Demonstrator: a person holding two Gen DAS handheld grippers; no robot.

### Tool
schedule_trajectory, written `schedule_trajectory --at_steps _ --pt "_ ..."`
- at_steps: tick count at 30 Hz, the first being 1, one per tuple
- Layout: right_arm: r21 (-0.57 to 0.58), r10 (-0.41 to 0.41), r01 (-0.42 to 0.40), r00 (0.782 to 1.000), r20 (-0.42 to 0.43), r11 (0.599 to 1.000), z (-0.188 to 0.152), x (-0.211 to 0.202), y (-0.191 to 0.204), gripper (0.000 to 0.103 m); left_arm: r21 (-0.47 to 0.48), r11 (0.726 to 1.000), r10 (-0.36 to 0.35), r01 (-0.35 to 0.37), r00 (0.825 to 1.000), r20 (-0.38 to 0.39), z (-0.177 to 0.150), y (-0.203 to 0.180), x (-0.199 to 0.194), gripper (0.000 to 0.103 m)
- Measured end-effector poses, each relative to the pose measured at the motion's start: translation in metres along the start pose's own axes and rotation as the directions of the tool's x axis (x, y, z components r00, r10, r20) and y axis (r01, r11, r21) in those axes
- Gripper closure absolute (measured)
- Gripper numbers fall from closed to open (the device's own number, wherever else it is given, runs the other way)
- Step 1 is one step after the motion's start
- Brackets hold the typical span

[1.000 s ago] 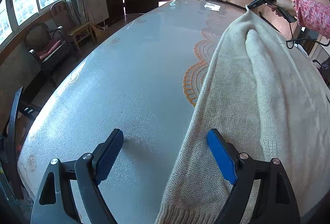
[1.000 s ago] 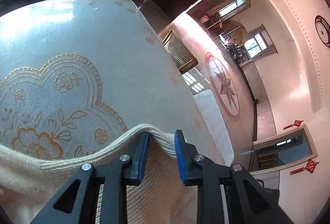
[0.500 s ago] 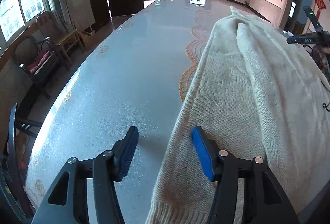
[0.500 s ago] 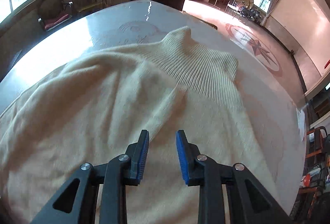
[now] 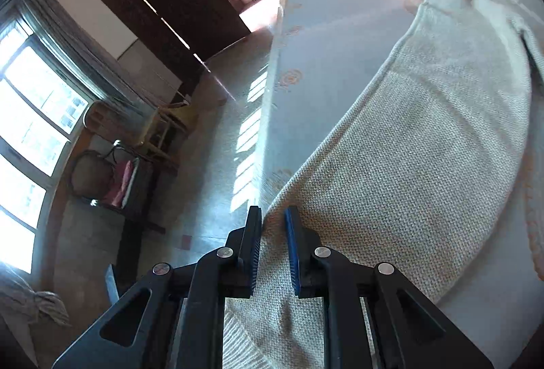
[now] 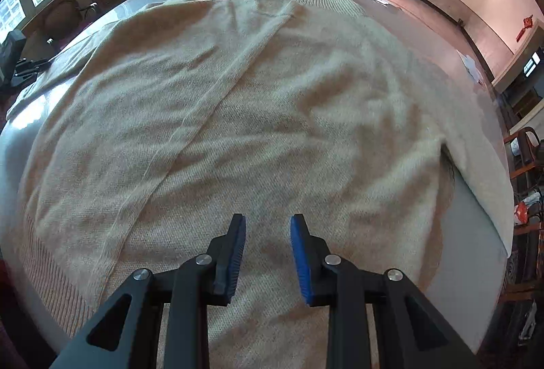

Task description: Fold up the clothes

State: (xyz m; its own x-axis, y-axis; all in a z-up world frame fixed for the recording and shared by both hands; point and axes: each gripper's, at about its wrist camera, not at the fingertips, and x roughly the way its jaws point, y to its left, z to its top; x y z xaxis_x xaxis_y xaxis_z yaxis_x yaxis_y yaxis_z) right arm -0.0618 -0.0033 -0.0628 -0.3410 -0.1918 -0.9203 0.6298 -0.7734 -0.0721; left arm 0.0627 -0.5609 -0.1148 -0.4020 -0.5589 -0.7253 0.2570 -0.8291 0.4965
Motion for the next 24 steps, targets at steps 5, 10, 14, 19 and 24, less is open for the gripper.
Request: schedule_trajectory --at_steps 5,10,14,19,24 --pt "0.115 -0.061 0.066 0.997 -0.045 0.991 -0.029 -0.003 -0.009 0.076 0.005 0.990 0.138 -0.138 0.984 -0.114 0.044 0.032 0.073 0.084" --pt "0.221 -0.103 0.103 0.995 -0.013 0.970 -0.050 -0.026 -0.020 0.076 -0.294 0.943 0.128 -0.155 0.986 -0.110 0.084 0.092 0.073 0.084" --pt "0.272 -0.132 0.128 0.991 -0.004 0.954 -0.061 -0.034 -0.027 0.076 -0.342 0.937 -0.032 0.067 0.993 0.110 0.113 0.078 0.023 0.067" --pt "0.301 -0.105 0.102 0.994 -0.004 0.948 -0.067 -0.034 -0.029 0.076 -0.177 0.923 -0.285 0.343 0.915 0.285 0.123 -0.023 -0.068 0.044" --pt "0.265 -0.074 0.065 0.997 0.024 0.962 -0.061 -0.026 -0.031 0.076 -0.069 0.844 -0.488 0.532 0.814 0.314 0.104 -0.132 -0.150 0.036"
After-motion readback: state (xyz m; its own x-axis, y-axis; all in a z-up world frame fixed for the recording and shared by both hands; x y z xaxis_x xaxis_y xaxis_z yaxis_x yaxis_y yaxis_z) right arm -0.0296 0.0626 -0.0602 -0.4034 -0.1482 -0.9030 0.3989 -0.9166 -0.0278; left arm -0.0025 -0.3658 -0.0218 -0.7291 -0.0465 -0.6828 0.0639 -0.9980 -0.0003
